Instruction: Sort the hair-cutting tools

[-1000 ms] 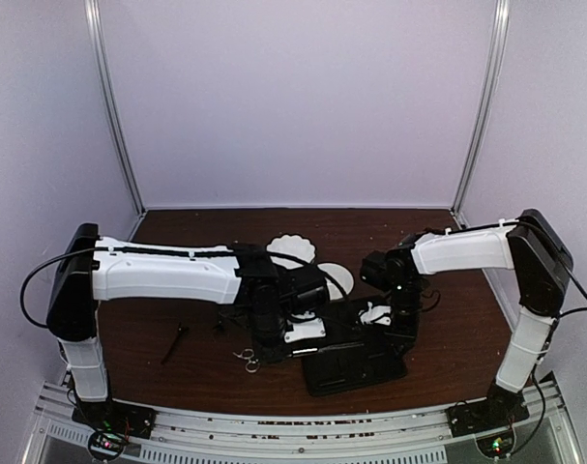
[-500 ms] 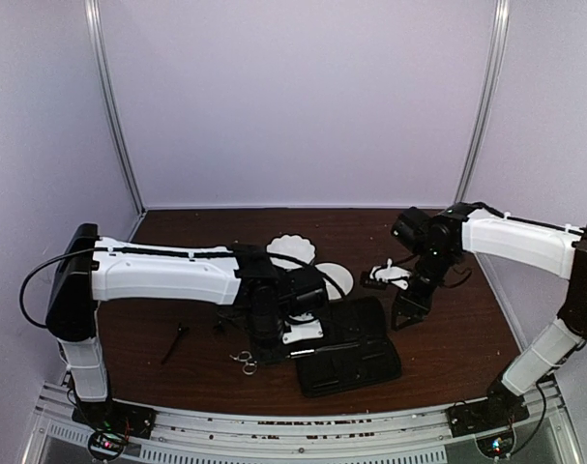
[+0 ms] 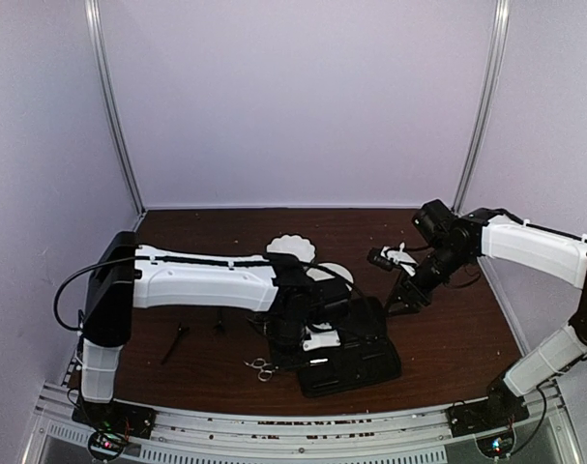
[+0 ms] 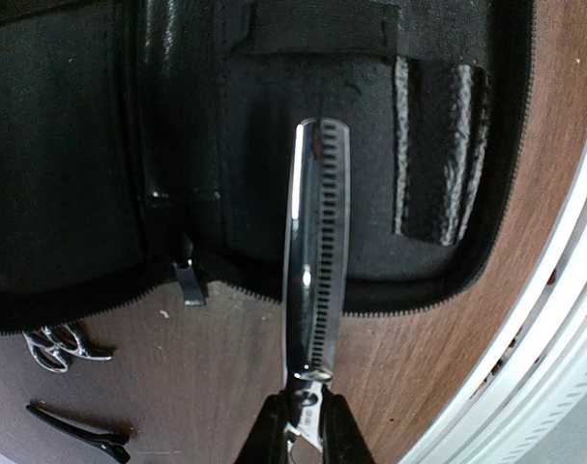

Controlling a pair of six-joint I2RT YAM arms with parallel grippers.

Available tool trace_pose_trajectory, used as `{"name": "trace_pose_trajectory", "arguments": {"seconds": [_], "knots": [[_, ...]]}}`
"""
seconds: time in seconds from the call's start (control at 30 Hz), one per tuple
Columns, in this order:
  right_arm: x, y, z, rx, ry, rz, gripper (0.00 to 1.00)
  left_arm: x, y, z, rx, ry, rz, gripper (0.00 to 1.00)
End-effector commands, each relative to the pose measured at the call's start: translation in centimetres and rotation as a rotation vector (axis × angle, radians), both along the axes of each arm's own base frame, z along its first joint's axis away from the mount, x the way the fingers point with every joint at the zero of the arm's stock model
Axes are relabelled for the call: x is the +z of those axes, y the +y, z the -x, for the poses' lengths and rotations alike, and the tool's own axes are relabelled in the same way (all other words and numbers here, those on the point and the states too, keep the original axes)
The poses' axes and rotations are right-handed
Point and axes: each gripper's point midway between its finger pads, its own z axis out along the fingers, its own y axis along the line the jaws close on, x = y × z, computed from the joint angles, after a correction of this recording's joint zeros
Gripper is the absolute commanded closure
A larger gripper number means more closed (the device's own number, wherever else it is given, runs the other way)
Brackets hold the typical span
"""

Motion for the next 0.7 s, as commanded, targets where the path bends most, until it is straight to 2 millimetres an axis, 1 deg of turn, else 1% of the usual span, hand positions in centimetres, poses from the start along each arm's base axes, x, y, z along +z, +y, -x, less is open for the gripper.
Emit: {"name": "trace_pose_trajectory", "arguments": {"seconds": [0.0, 0.1, 0.3, 0.47, 0.67], "knots": [[1.0, 0.2, -0.4, -0.024, -0.042, -0.042, 0.48, -0.5, 0.1, 0.5, -0.004, 0.023, -0.058, 1.0], [1.1, 0.2, -0.6, -0.032, -0.049, -0.04, 0.48, -1.0, 0.1, 0.6, -0.003, 0.03, -0.083, 1.0], [1.6, 0.4, 0.0, -0.013, -0.044, -0.064, 0.48, -1.9, 0.3, 0.6, -0.001, 0.033, -0.122, 1.0], [1.5, 0.1, -0.3, -0.021, -0.064, -0.048, 0.48, -2.3, -1.0, 0.5, -0.003, 0.048, -0.11, 1.0], [1.4, 0.1, -0.1, -0.018, -0.057, -0.045, 0.48, -2.5, -2.7, 0.1, -0.019, 0.053, -0.09, 1.0]]}}
